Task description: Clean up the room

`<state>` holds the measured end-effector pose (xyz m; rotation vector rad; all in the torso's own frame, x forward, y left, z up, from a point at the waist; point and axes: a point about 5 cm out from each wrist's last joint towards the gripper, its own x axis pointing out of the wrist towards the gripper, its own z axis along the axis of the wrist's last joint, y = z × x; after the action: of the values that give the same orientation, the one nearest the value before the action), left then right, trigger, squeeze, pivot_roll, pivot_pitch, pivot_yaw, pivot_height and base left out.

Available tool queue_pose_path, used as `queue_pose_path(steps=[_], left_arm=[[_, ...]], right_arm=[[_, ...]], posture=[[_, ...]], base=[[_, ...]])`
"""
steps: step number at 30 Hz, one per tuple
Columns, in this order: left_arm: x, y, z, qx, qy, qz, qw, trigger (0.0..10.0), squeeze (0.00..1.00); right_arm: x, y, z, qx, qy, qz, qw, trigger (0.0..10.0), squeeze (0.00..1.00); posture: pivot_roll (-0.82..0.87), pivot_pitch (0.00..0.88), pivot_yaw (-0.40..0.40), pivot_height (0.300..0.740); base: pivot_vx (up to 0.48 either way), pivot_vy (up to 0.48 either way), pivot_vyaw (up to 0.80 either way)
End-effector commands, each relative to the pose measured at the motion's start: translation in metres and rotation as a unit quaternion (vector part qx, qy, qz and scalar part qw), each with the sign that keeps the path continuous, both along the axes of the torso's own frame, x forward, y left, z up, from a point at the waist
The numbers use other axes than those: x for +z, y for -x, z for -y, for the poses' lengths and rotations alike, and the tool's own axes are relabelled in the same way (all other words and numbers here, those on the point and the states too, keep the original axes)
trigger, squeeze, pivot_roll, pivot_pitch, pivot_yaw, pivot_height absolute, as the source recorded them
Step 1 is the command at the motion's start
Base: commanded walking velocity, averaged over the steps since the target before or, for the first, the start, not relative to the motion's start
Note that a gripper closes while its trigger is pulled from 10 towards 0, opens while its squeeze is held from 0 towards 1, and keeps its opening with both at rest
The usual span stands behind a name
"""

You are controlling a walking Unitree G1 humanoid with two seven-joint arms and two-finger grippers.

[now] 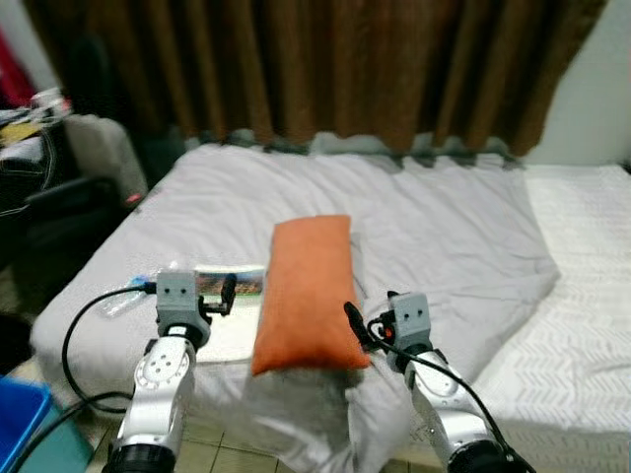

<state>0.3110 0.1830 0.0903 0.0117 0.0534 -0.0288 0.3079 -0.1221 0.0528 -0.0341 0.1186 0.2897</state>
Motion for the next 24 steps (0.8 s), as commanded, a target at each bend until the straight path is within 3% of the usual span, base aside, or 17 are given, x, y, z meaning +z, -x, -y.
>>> queue_pose_path(steps=[1,9,15,20,24], left_arm=[[0.004,-0.005,0.012,-0.018,0.001,0.002,1.0,10.0,0.0],[0.003,-0.006,0.014,-0.02,0.006,-0.001,1.0,10.0,0.0],[-0.003,0.002,0.016,0.001,0.058,-0.014,0.998,10.0,0.0],[-0.008,0.007,0.022,-0.011,0.051,-0.025,0.998,10.0,0.0],[-0.011,-0.009,0.011,0.0,0.015,-0.056,0.998,10.0,0.0]], right_arm=[[0.0,-0.001,0.011,-0.015,0.005,0.0,1.0,10.0,0.0],[0.001,-0.003,0.01,-0.015,0.004,0.0,1.0,10.0,0.0],[-0.001,-0.003,0.004,0.015,0.0,-0.016,1.0,10.0,0.0],[0.001,-0.003,-0.004,0.037,-0.014,-0.014,0.999,10.0,0.0],[0.001,-0.007,-0.007,0.032,-0.037,-0.03,0.998,10.0,0.0]], posture=[[0.03,0.0,0.037,0.74],[0.03,0.0,0.039,0.74],[0.03,0.0,0.039,0.74],[0.03,0.0,0.036,0.74],[0.04,0.01,0.021,0.74]], base=[[0.461,0.0,-0.74],[0.462,0.0,0.0],[0.381,0.07,0.0],[0.0,0.468,0.35],[0.0,0.12,0.13]])
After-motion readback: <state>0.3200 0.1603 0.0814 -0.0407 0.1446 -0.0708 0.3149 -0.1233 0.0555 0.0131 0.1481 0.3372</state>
